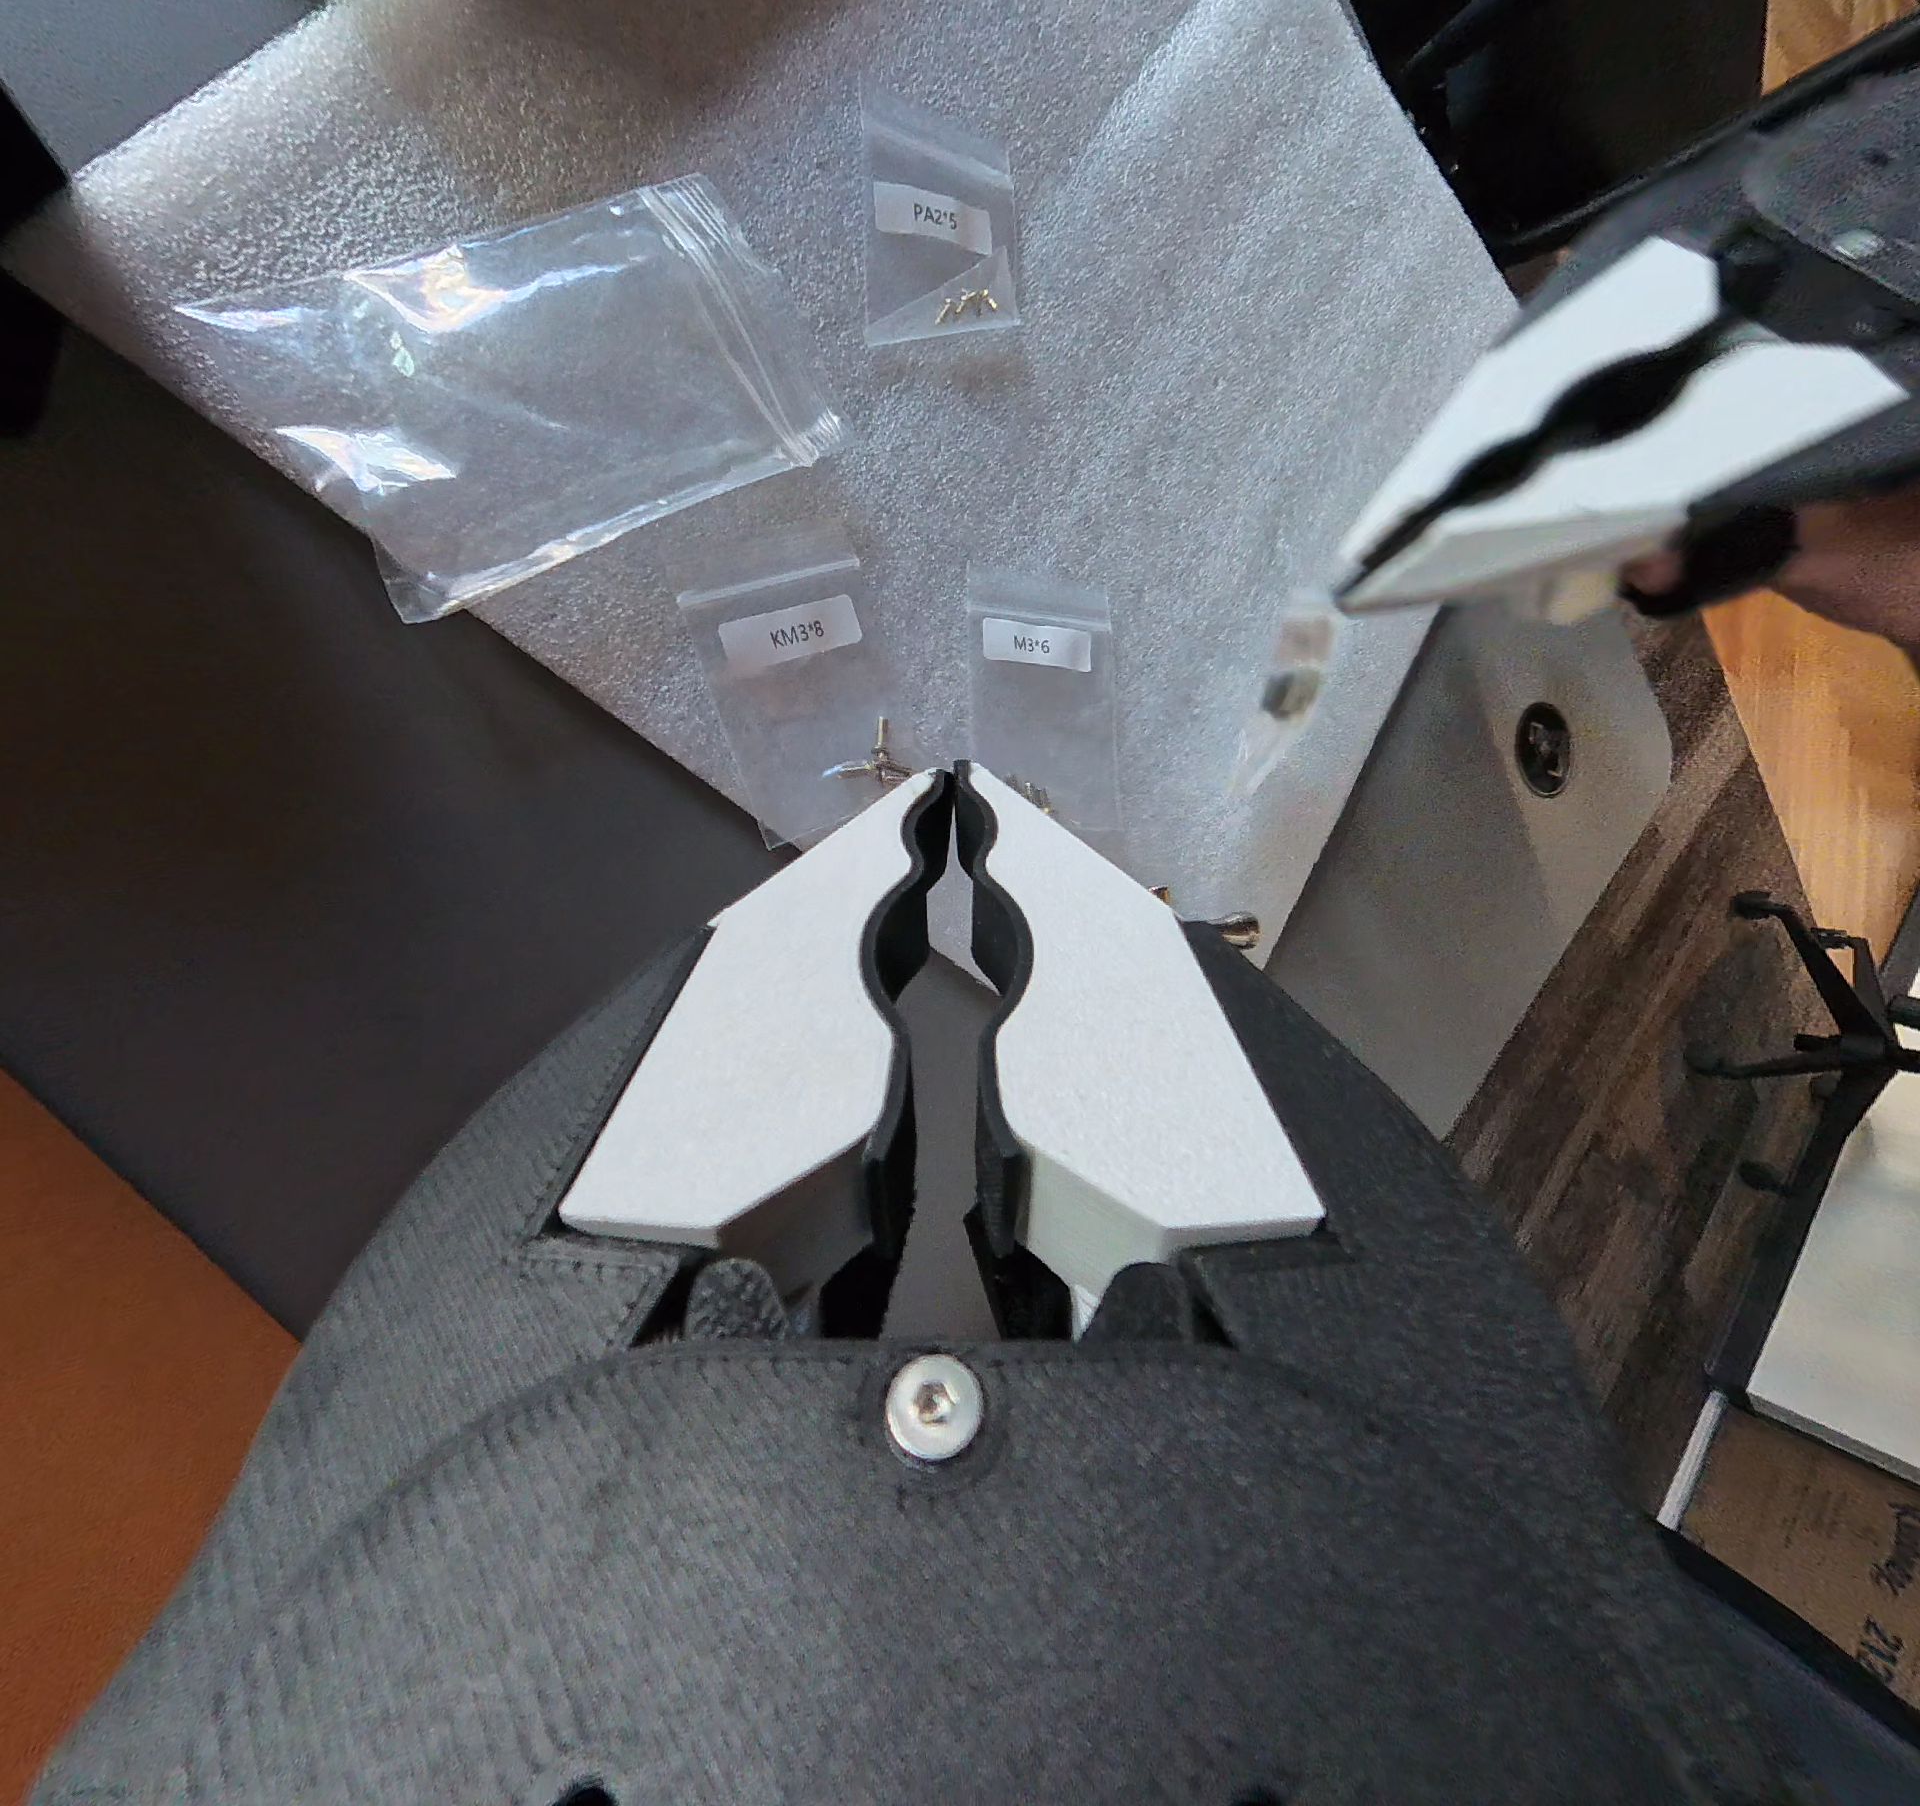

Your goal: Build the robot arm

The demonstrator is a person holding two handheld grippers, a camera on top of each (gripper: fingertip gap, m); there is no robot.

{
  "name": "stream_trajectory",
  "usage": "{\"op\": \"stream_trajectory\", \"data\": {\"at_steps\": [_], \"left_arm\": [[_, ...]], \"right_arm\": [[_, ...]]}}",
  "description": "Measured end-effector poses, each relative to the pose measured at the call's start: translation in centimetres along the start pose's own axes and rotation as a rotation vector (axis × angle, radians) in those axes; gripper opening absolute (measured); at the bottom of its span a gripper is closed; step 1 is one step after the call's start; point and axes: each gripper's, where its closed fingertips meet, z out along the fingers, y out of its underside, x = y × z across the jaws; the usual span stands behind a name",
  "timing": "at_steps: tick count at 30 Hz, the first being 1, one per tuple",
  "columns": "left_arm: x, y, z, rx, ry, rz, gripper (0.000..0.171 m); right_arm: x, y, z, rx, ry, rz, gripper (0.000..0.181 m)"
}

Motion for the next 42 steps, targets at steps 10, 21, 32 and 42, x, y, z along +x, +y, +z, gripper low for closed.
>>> {"op": "stream_trajectory", "data": {"at_steps": [10, 21, 32, 42], "left_arm": [[0.2, 0.7, -0.1, -0.006, -0.004, 0.004, 0.0], [-0.1, 0.6, -0.4, 0.001, -0.01, 0.003, 0.0], [0.3, 0.8, -0.1, -0.011, 0.004, 0.017, 0.0], [0.2, 0.7, -0.6, 0.003, 0.017, 0.003, 0.0]], "right_arm": [[4.8, -1.1, 1.4, -0.105, 0.051, -0.039, 0.01], [2.2, -1.8, -0.4, 0.022, 0.322, -0.298, 0.0], [2.7, -0.2, 2.6, -0.065, 0.399, -0.34, 0.018], [2.7, -0.2, 2.5, -0.026, 0.319, -0.279, 0.011]]}}
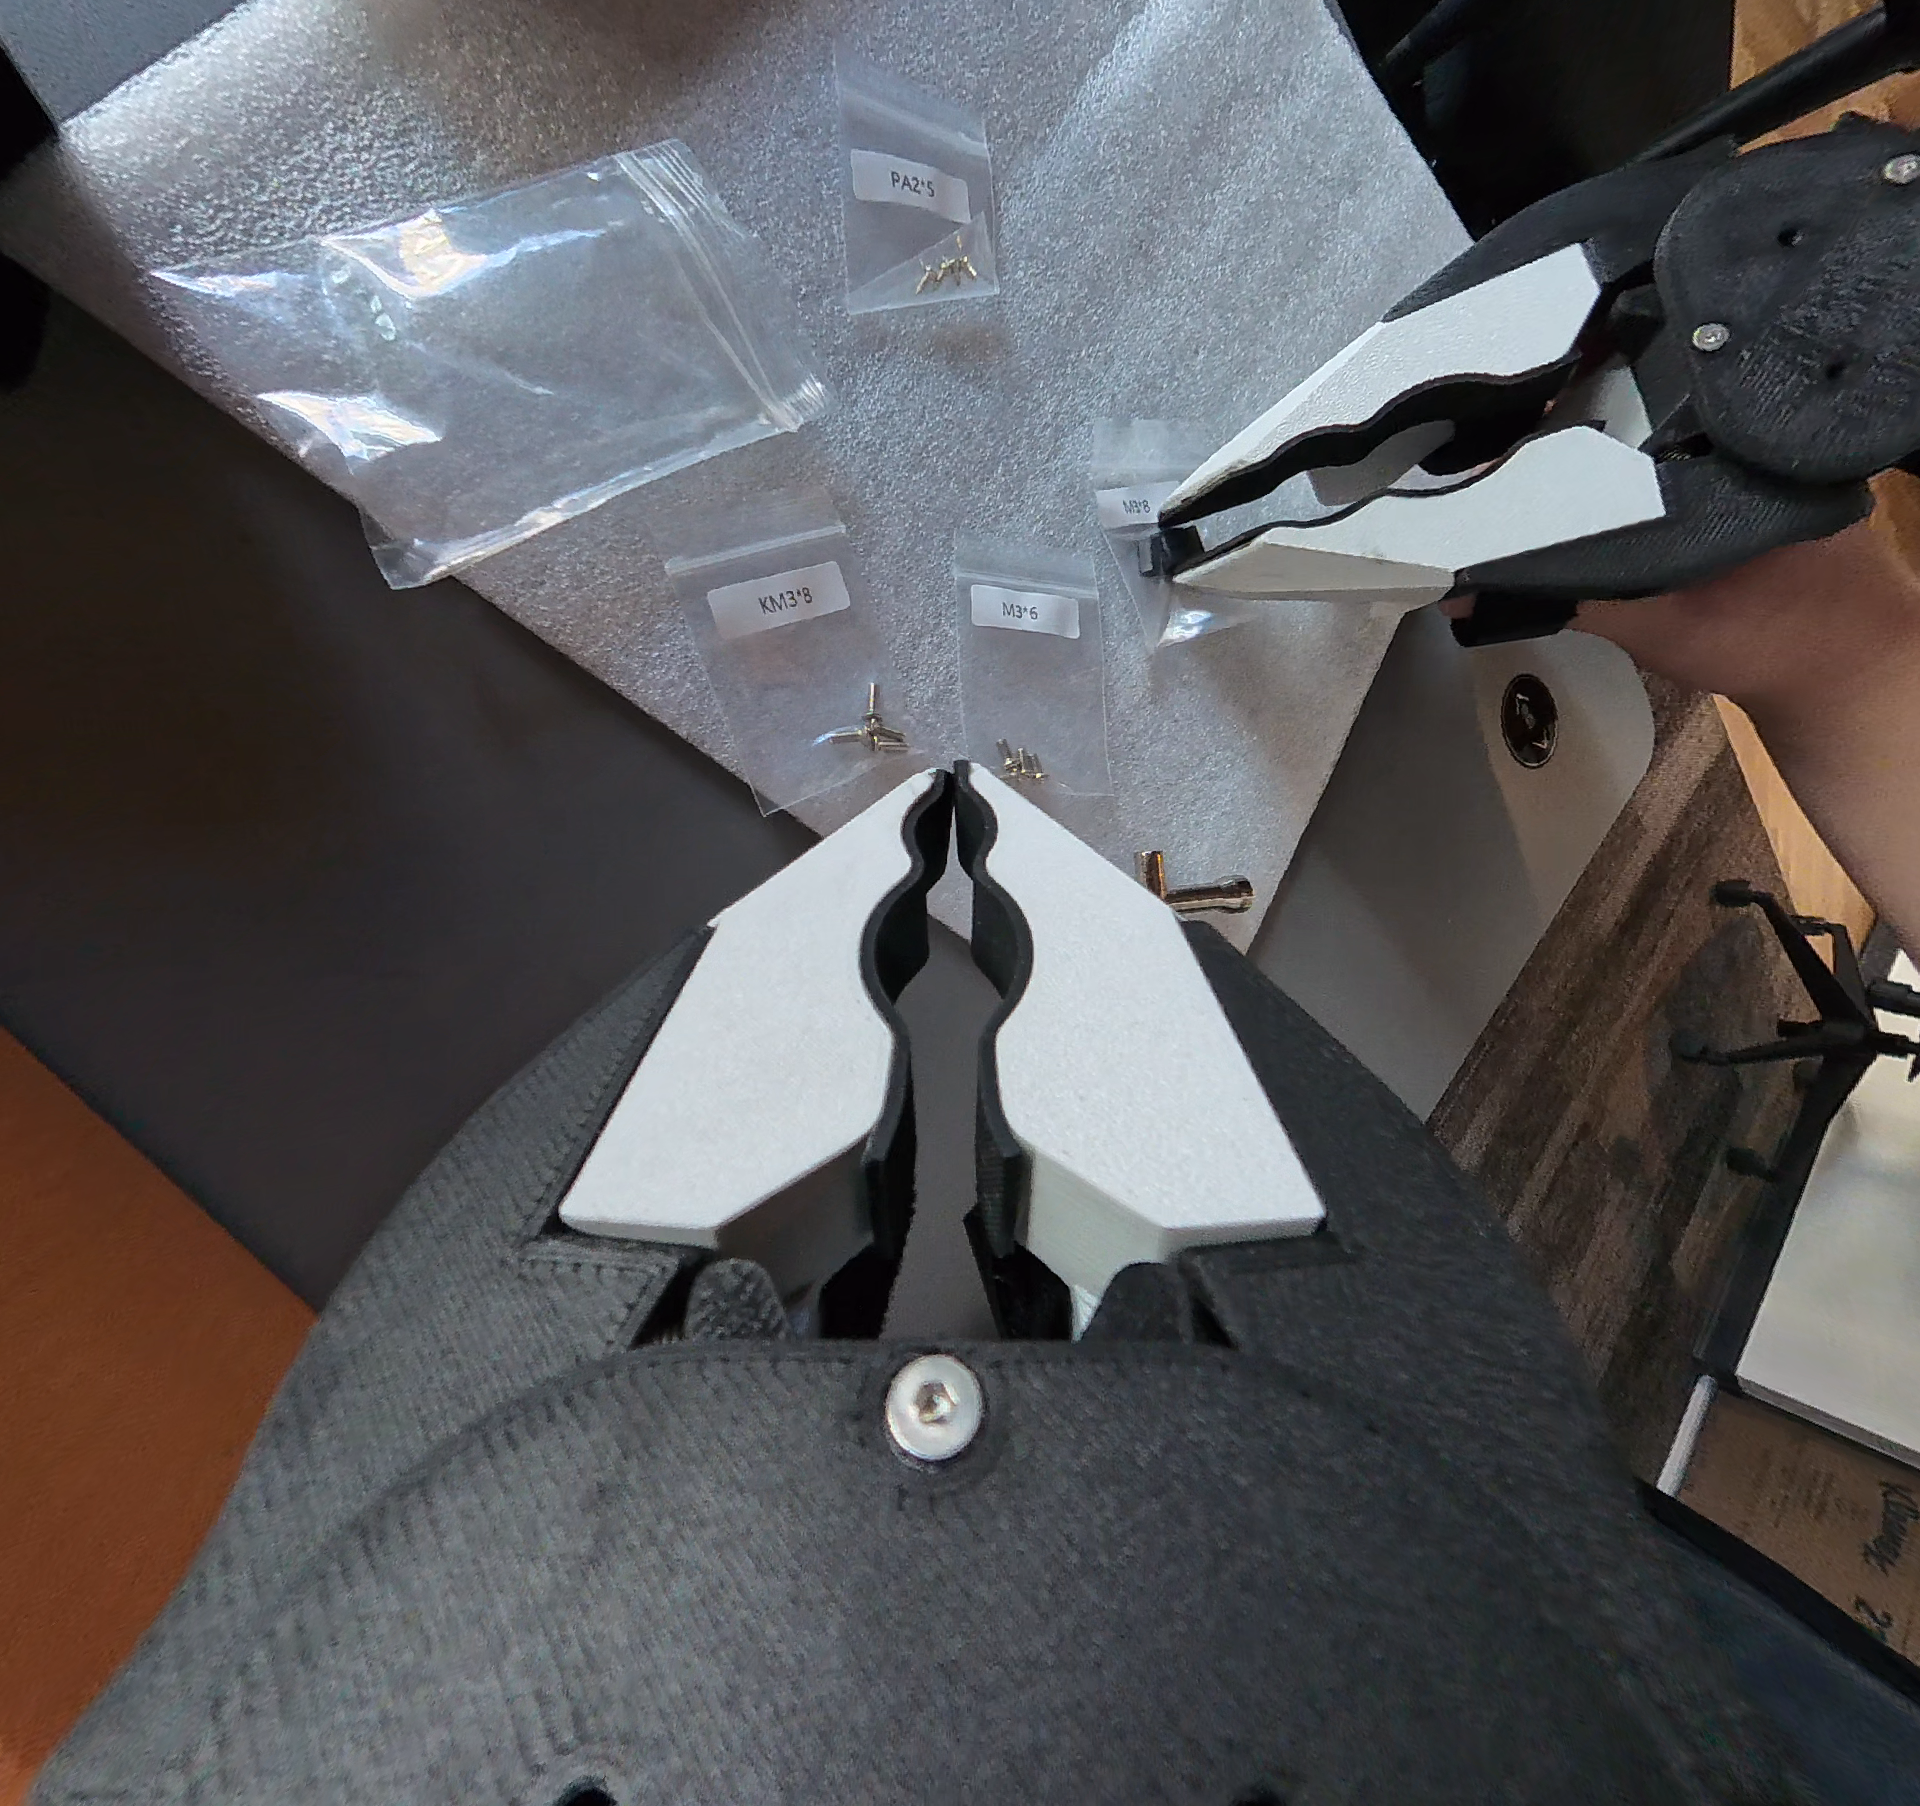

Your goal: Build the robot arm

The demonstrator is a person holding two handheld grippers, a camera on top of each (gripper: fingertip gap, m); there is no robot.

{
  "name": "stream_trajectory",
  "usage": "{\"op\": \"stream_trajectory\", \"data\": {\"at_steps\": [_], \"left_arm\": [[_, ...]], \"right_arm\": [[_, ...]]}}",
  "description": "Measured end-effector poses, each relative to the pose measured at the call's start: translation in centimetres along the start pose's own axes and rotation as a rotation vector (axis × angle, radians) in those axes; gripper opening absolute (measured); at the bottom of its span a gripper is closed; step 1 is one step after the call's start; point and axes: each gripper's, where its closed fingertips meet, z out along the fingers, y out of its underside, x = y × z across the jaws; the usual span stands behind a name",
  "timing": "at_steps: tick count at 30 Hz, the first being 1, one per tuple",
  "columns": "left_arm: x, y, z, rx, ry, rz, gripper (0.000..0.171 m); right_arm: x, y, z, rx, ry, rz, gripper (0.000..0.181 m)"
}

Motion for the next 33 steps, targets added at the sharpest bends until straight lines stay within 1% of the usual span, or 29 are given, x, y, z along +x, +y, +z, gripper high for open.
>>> {"op": "stream_trajectory", "data": {"at_steps": [2, 4, 5, 6, 8, 9, 10, 11, 14, 16, 18, 21, 24, 29, 33], "left_arm": [[0.2, 0.0, 0.0, 0.001, 0.004, 0.001, 0.0], [0.5, 0.2, 0.0, -0.002, 0.011, 0.004, 0.0], [0.7, 0.3, 0.0, -0.004, 0.011, 0.008, 0.0], [0.8, 0.3, 0.0, -0.003, 0.012, 0.01, 0.0], [1.0, 0.5, -0.1, -0.001, 0.018, 0.006, 0.0], [1.1, 0.6, 0.0, -0.004, 0.018, 0.004, 0.0], [1.0, 0.8, 0.1, -0.009, 0.017, 0.002, 0.0], [1.0, 0.9, 0.2, -0.014, 0.017, -0.001, 0.0], [0.9, 1.0, 0.2, -0.003, 0.007, -0.002, 0.0], [0.5, 1.0, 0.2, 0.007, -0.011, -0.007, 0.0], [0.1, 1.1, 0.4, 0.016, -0.035, -0.019, 0.003], [-0.7, 0.9, 0.5, 0.042, -0.078, -0.028, 0.012], [-1.2, 0.4, 0.6, 0.071, -0.118, -0.022, 0.02], [-2.1, 0.4, 1.0, 0.076, -0.186, 0.014, 0.026], [-2.5, 0.5, 1.3, 0.08, -0.225, 0.039, 0.03]], "right_arm": [[-0.2, 0.0, -0.1, 0.003, -0.015, -0.004, 0.014], [-0.3, -0.2, -0.4, 0.012, -0.031, 0.011, 0.022], [-0.2, -0.5, -0.7, 0.03, -0.028, 0.027, 0.023], [0.0, -0.9, -1.1, 0.059, -0.017, 0.045, 0.021], [0.2, -1.3, -1.6, 0.1, -0.008, 0.078, 0.012], [0.3, -0.7, -1.4, 0.078, -0.005, 0.085, 0.01], [0.6, 0.3, -1.1, 0.022, 0.013, 0.079, 0.011], [0.5, 0.6, -0.9, 0.001, 0.016, 0.06, 0.016], [0.3, -1.3, -1.7, 0.096, 0.059, 0.038, 0.02], [0.4, -2.4, -2.3, 0.156, 0.123, 0.025, 0.022], [0.3, -2.8, -2.5, 0.19, 0.183, 0.01, 0.024], [1.0, -1.9, -2.7, 0.175, 0.323, -0.001, 0.024], [1.4, -1.3, -3.1, 0.202, 0.431, -0.023, 0.024], [3.6, -0.7, -5.7, 0.24, 0.657, -0.059, 0.025], [5.7, 0.4, -6.7, 0.219, 0.744, -0.029, 0.027]]}}
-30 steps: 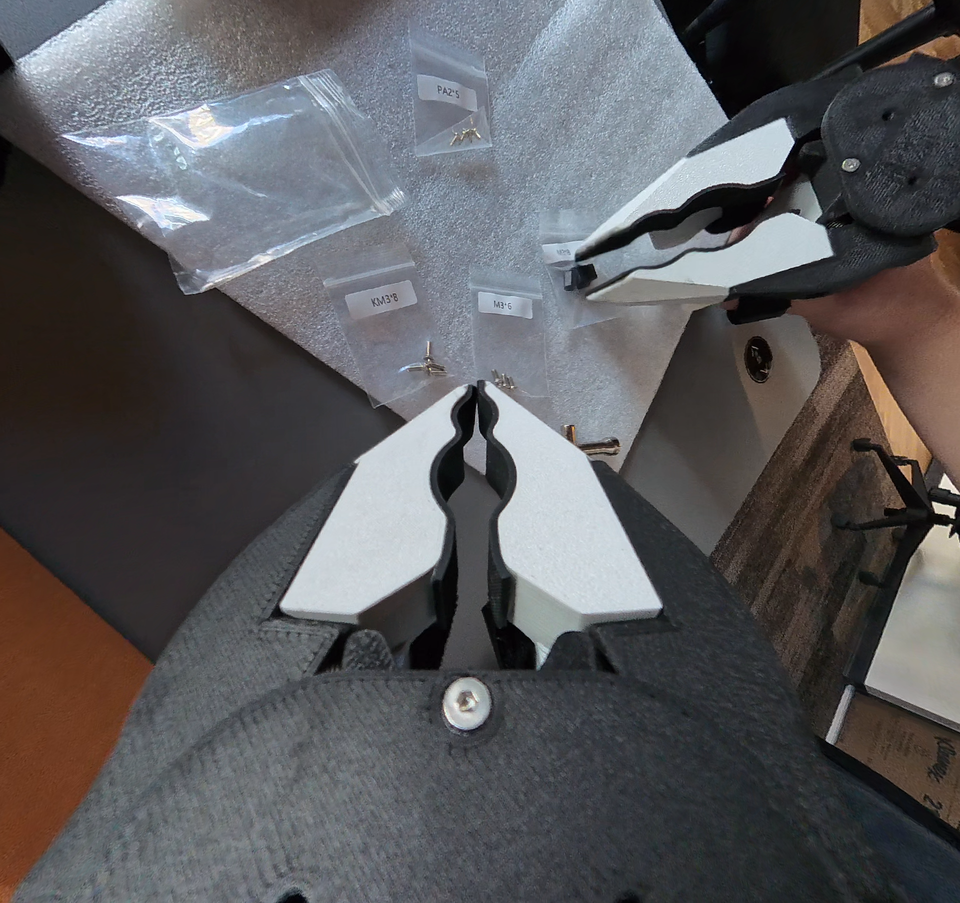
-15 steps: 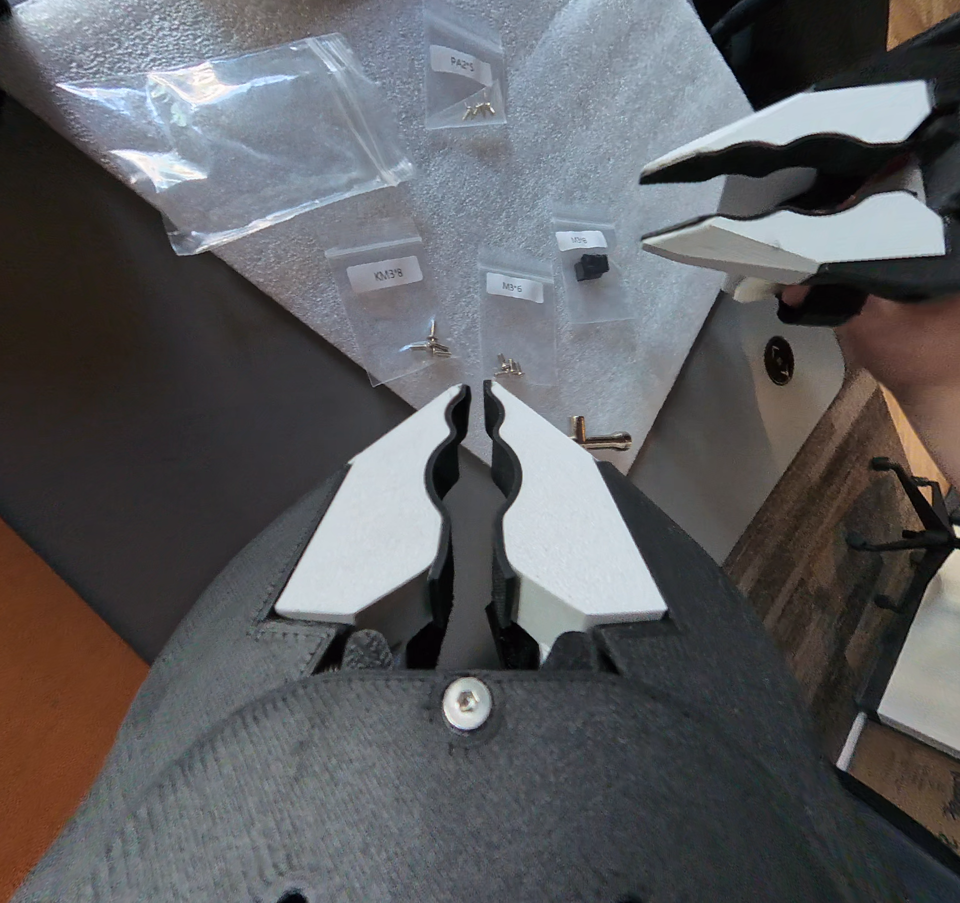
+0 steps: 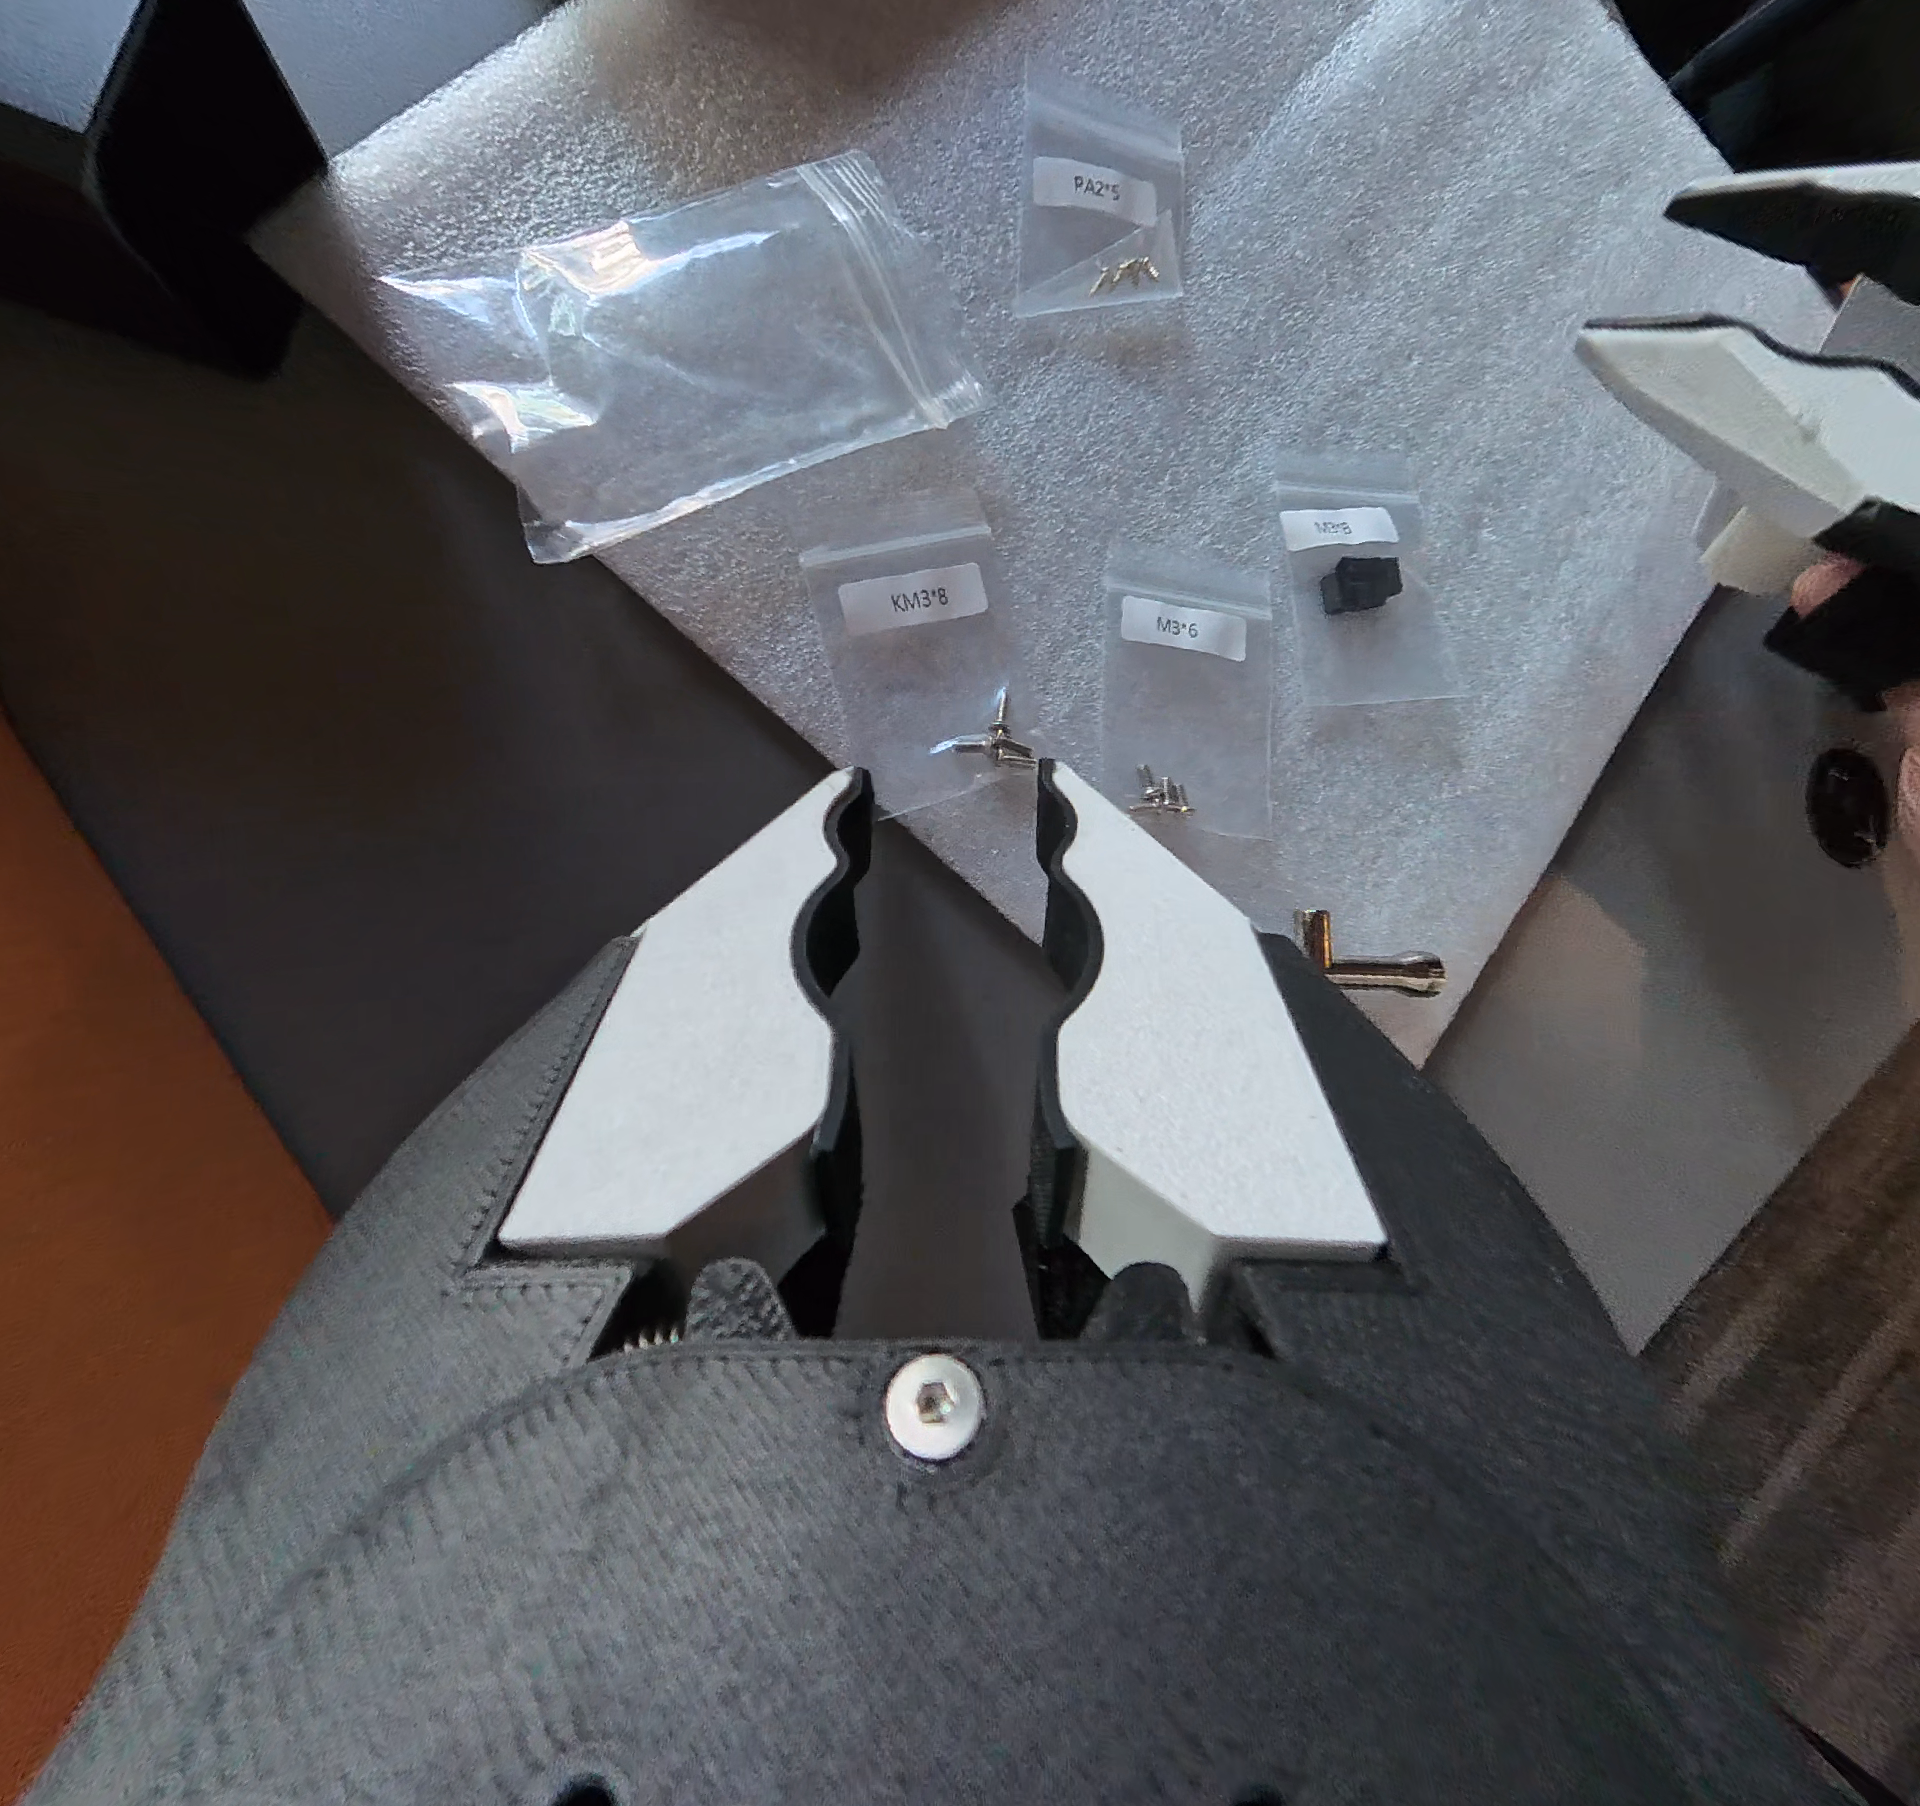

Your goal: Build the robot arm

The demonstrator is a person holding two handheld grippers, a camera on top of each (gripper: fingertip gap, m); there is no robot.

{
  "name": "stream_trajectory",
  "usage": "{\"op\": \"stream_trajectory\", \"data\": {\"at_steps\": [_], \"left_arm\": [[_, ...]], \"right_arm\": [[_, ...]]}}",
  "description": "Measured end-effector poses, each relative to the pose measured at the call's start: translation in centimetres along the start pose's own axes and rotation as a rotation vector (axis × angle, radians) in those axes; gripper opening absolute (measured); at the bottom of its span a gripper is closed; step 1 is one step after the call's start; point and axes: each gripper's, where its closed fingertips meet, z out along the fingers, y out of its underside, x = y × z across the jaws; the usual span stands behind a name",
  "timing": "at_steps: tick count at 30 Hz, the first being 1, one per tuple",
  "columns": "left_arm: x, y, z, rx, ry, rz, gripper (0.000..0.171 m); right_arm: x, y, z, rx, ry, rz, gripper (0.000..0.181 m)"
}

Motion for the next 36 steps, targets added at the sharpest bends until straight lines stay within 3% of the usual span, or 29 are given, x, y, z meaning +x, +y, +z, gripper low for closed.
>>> {"op": "stream_trajectory", "data": {"at_steps": [10, 15, 19, 22, 25, 28, 36], "left_arm": [[0.0, 0.3, 0.1, 0.013, -0.025, 0.037, 0.031], [1.7, -0.1, -1.8, 0.091, 0.014, 0.042, 0.028], [2.7, -0.2, -4.1, 0.139, 0.026, 0.067, 0.027], [2.8, 0.7, -4.4, 0.077, 0.063, 0.038, 0.029], [2.6, 0.1, -5.3, 0.123, 0.087, 0.007, 0.026], [2.2, 0.0, -6.2, 0.143, 0.085, 0.0, 0.024], [2.6, 0.0, -8.3, 0.169, 0.145, -0.023, 0.02]], "right_arm": [[-0.2, 1.4, 1.0, -0.096, 0.074, -0.152, 0.025], [-0.7, 0.0, 0.6, -0.022, 0.026, -0.127, 0.022], [-4.6, -5.6, 0.7, 0.08, -0.261, 0.039, 0.023], [-8.4, -6.2, 2.7, -0.01, -0.513, 0.016, 0.023], [-11.8, -5.9, 3.9, -0.095, -0.749, -0.071, 0.021], [-13.1, -4.6, 5.4, -0.207, -0.862, -0.188, 0.021], [-14.9, -6.0, 7.1, -0.24, -1.031, -0.24, 0.022]]}}
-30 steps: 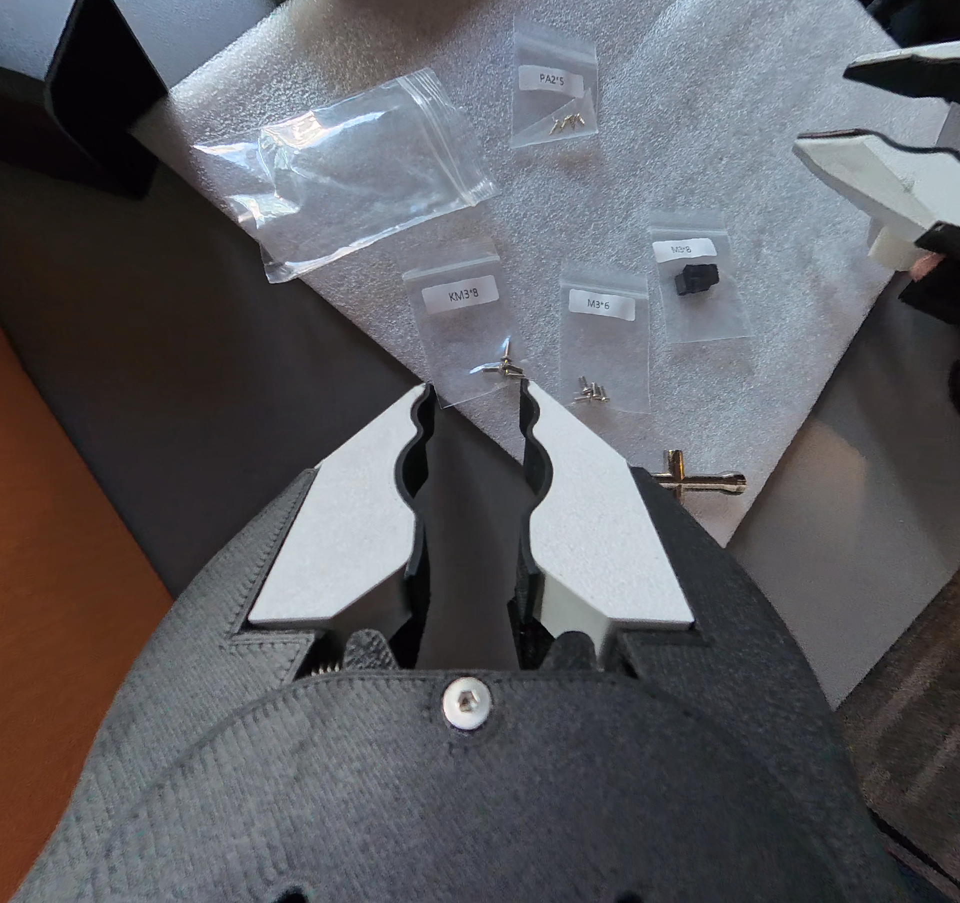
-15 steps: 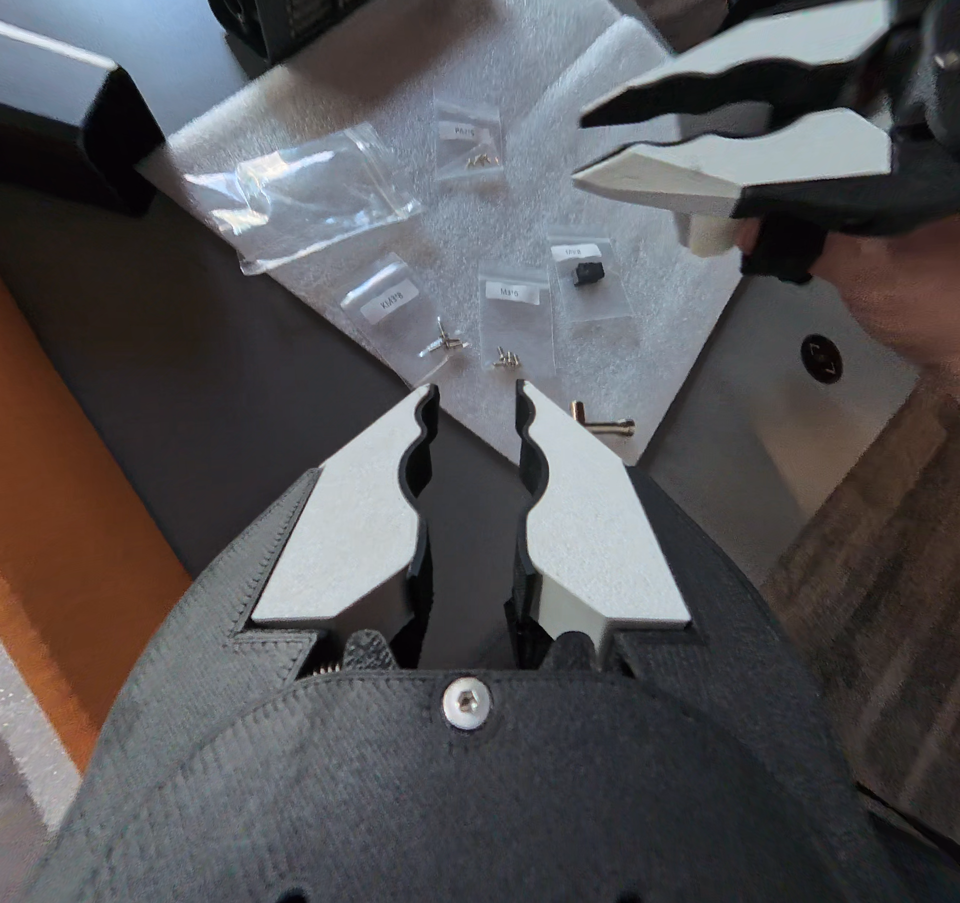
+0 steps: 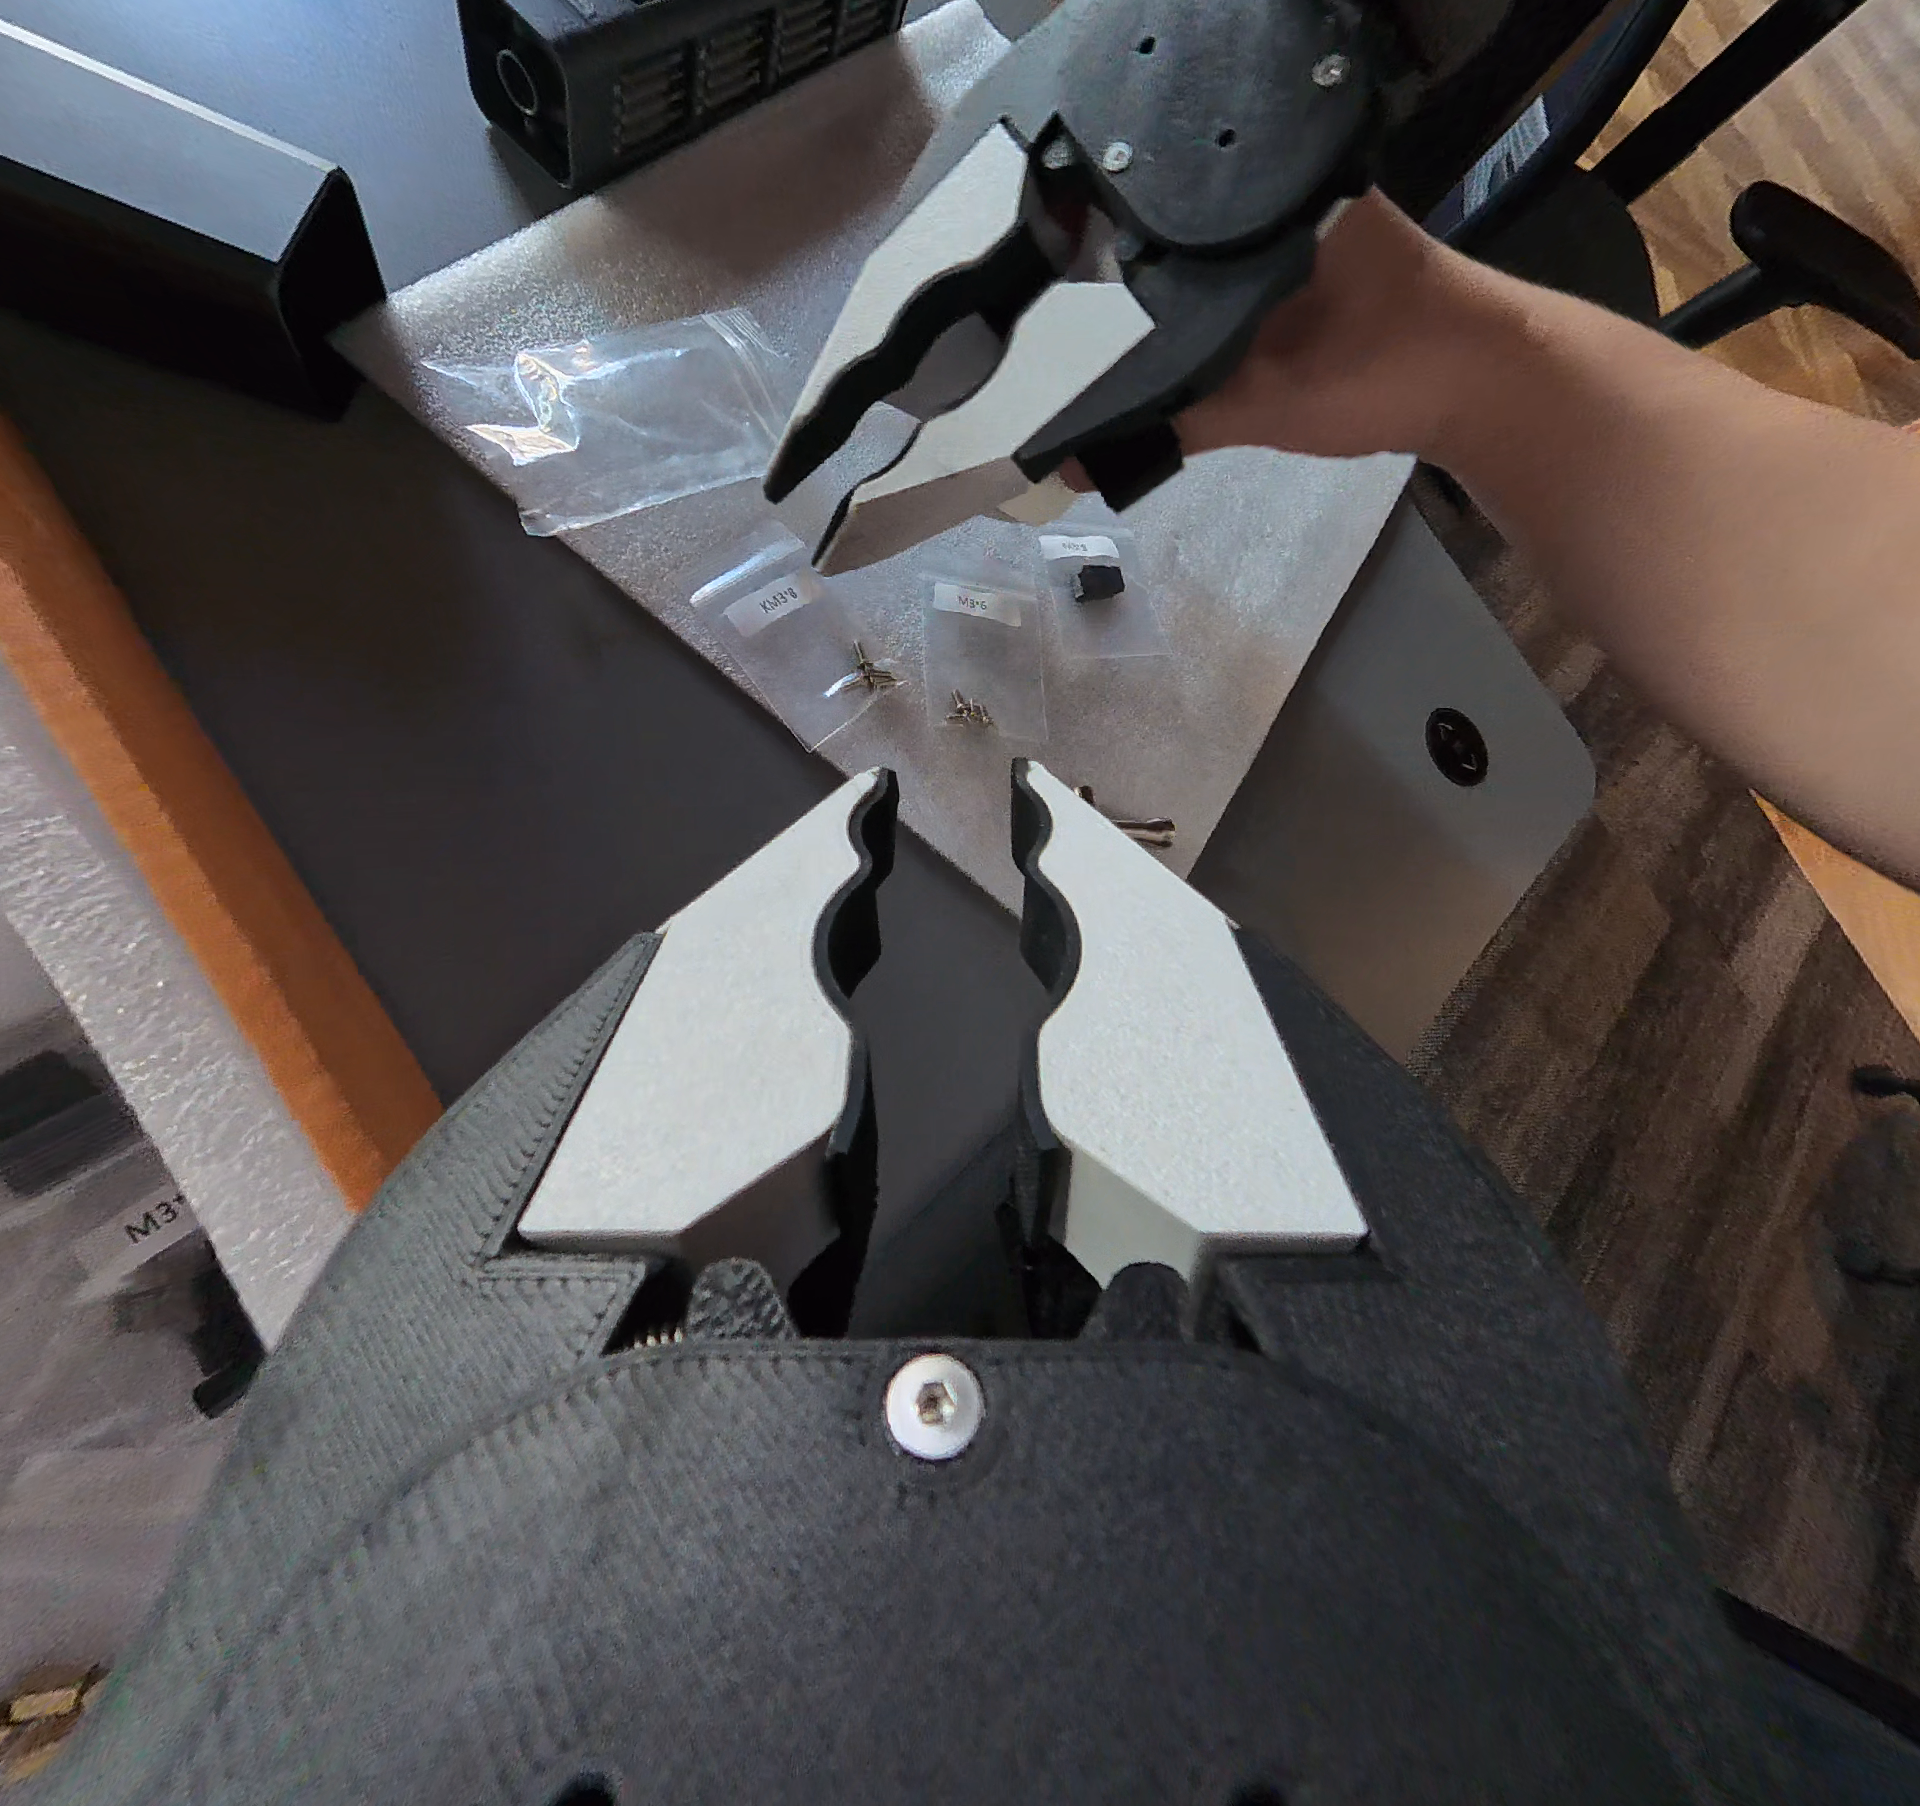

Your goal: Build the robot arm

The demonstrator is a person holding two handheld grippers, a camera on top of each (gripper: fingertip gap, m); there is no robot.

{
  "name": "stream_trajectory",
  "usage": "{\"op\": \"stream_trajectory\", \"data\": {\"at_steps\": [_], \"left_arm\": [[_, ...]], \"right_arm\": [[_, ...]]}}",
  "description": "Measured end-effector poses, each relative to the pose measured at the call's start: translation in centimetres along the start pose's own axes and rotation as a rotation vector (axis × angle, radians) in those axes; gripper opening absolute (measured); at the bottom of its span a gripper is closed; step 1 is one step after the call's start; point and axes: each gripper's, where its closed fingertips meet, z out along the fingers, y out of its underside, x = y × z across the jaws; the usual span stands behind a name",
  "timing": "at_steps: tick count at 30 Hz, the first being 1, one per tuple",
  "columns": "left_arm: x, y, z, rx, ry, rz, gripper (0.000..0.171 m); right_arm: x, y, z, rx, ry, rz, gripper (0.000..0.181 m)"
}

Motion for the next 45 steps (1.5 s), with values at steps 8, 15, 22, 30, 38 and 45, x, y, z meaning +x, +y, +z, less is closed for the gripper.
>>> {"op": "stream_trajectory", "data": {"at_steps": [8, 15, 22, 30, 38, 45], "left_arm": [[1.6, 1.5, -1.2, -0.021, 0.053, 0.012, 0.018], [1.6, 2.4, -1.8, -0.039, 0.068, 0.007, 0.017], [1.8, 2.4, -2.4, -0.026, 0.076, 0.003, 0.014], [1.8, 2.9, -2.9, -0.026, 0.077, -0.002, 0.013], [2.0, 3.3, -3.3, -0.031, 0.085, -0.003, 0.011], [2.5, 3.6, -3.3, -0.039, 0.094, -0.002, 0.011]], "right_arm": [[-0.2, 1.0, 0.7, -0.101, -0.031, -0.037, 0.004], [-0.5, 1.2, 0.5, -0.104, -0.023, -0.006, 0.0], [-0.8, 0.7, 1.3, -0.113, -0.036, -0.02, 0.034], [-0.8, 0.9, 0.8, -0.125, 0.008, -0.044, 0.0], [0.2, 1.2, 0.0, -0.103, 0.073, 0.066, 0.007], [0.1, 1.0, -0.5, -0.05, 0.092, 0.111, 0.009]]}}
